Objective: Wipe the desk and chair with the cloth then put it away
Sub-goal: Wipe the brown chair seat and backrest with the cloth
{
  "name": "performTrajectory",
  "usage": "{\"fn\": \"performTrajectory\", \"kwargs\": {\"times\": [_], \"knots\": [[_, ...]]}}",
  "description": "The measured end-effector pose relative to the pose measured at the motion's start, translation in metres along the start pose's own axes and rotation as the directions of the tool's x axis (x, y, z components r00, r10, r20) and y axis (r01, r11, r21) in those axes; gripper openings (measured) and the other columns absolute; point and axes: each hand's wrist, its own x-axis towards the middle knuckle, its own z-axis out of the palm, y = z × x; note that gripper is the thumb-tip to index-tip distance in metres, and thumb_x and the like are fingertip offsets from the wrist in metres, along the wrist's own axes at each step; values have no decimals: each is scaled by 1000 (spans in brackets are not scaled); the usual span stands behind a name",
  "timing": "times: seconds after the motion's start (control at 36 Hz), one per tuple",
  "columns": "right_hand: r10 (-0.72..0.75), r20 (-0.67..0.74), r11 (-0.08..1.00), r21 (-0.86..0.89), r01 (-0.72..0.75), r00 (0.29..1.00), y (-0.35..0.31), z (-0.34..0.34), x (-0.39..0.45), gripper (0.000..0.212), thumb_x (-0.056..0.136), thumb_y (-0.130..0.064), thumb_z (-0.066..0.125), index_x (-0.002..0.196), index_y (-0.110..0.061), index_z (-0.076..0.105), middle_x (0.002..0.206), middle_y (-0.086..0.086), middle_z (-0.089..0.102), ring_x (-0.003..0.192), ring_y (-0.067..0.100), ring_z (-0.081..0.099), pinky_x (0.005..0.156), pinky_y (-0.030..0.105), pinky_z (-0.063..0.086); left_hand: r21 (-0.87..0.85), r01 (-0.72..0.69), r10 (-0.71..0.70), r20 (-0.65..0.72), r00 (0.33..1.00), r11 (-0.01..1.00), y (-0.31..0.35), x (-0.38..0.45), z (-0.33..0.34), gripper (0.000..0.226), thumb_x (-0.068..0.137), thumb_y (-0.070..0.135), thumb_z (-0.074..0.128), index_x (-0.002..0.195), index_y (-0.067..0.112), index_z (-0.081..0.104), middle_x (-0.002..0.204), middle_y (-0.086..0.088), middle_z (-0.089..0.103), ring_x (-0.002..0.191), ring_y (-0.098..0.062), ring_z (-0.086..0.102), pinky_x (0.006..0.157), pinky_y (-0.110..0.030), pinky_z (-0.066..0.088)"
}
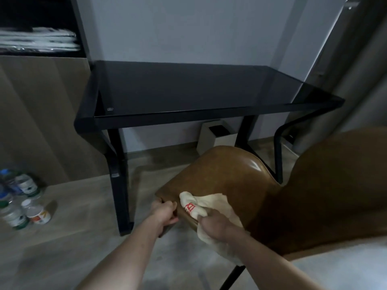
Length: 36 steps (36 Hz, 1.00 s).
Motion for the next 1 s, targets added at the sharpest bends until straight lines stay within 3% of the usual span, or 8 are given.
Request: {"fn": "performTrajectory", "kwargs": {"times": [0.11, 0.31, 0.5, 0.67, 0.75, 0.81, 0.89, 1.0], "knots": [[-9, 2, 999, 34, 9, 1000, -25, -6, 18, 57, 106, -47, 28, 154, -18, 36, 159, 9, 35, 146, 31, 30, 123, 47, 14, 7, -13, 13, -13, 1000, 1000, 4, 14, 1, 21, 98, 1, 59, 118, 10, 57, 115, -21, 64, 105, -36, 66, 55, -36, 59], [-14, 20, 998, 63, 12, 1000, -65, -14, 63, 62, 105, -50, 24, 161, -22, 16, 169, -1, 6, 154, 33, -10, 122, 56, -4, -12, -43, 43, -4, 999, 999, 14, 40, 2, 19, 99, 0, 58, 117, 7, 63, 113, -22, 69, 96, -35, 68, 44, -30, 59], [27, -57, 991, 133, -20, 998, -70, -16, 61, 55, 105, -47, 25, 156, -29, 31, 166, 1, 22, 154, 29, 5, 121, 61, 3, -11, -35, 35, -21, 999, 999, 26, 49, 3, 25, 99, -6, 54, 120, 5, 61, 114, -21, 68, 98, -36, 68, 61, -39, 62], [85, -242, 973, 231, -27, 966, -61, -7, 3, 40, 96, -43, 39, 124, -32, 66, 126, 1, 66, 119, 25, 58, 108, 46, 42, 177, -96, 115, -100, 988, 980, 31, 27, 4, 25, 94, 1, 61, 119, 0, 64, 106, -19, 67, 91, -34, 67, 63, -39, 64], [111, -244, 970, 239, -51, 963, -49, -12, -34, 40, 103, -43, 34, 130, -36, 62, 132, 0, 61, 123, 25, 54, 106, 43, 39, 735, -160, 339, -100, 935, 659, 35, 9, -6, 36, 92, 35, 69, 119, 11, 70, 116, -16, 71, 104, -34, 69, 86, -36, 58], [93, -231, 963, 268, -29, 969, -39, -13, -52, 40, 105, -40, 31, 136, -36, 58, 138, 2, 57, 128, 27, 51, 108, 43, 35, 890, -171, 430, -31, 902, 422, 37, -13, -12, 29, 96, 36, 62, 114, 15, 72, 117, -13, 71, 109, -33, 67, 87, -36, 55], [33, -264, 925, 374, 70, 964, -19, -8, -69, 38, 105, -30, 38, 137, -27, 57, 140, 3, 55, 130, 24, 50, 110, 32, 34, 922, -204, 469, 28, 883, 330, 34, -46, -21, 25, 100, 31, 56, 112, 15, 71, 117, -11, 71, 110, -33, 68, 85, -37, 53], [22, -179, 701, 704, 113, 984, -7, -9, -107, 39, 104, -31, 45, 141, -22, 54, 140, -1, 58, 128, 21, 54, 106, 28, 38, 897, -295, 484, 108, 868, 329, 27, -81, -41, 36, 93, 15, 58, 126, 23, 69, 121, -4, 73, 114, -27, 68, 96, -36, 55]]}}
